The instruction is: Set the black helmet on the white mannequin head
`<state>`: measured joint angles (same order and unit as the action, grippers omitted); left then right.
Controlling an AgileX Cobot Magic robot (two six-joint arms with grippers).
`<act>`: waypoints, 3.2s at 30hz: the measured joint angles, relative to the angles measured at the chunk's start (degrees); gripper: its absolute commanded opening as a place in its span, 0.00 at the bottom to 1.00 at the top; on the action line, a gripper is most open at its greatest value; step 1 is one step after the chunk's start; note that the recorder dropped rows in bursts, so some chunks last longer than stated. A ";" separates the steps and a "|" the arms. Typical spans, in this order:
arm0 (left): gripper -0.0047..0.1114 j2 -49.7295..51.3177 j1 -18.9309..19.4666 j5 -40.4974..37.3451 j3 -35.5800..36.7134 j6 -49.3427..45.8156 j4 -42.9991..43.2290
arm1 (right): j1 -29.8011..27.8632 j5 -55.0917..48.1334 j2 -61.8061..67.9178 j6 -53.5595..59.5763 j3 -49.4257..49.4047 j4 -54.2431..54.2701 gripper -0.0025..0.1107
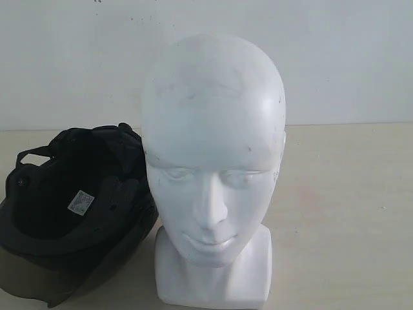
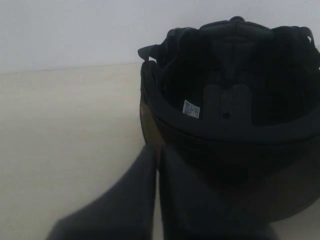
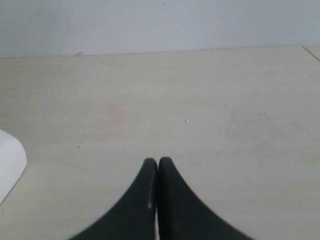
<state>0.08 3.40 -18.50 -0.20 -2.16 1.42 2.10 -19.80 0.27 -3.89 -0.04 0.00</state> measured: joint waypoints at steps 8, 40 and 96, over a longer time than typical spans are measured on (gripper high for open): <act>0.08 0.00 0.00 0.00 0.00 -0.49 0.89 | 0.00 0.00 0.00 0.00 0.00 0.00 0.02; 0.08 5.67 0.00 9.03 -22.97 8.96 -4.25 | 0.00 0.00 0.00 0.00 0.00 0.00 0.02; 0.08 18.28 0.00 -3.98 -34.82 3.64 -6.79 | 0.00 0.00 0.00 0.00 0.00 0.00 0.02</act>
<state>18.36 3.40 -22.48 -35.02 1.48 -5.37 2.10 -19.80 0.27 -3.89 -0.04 0.00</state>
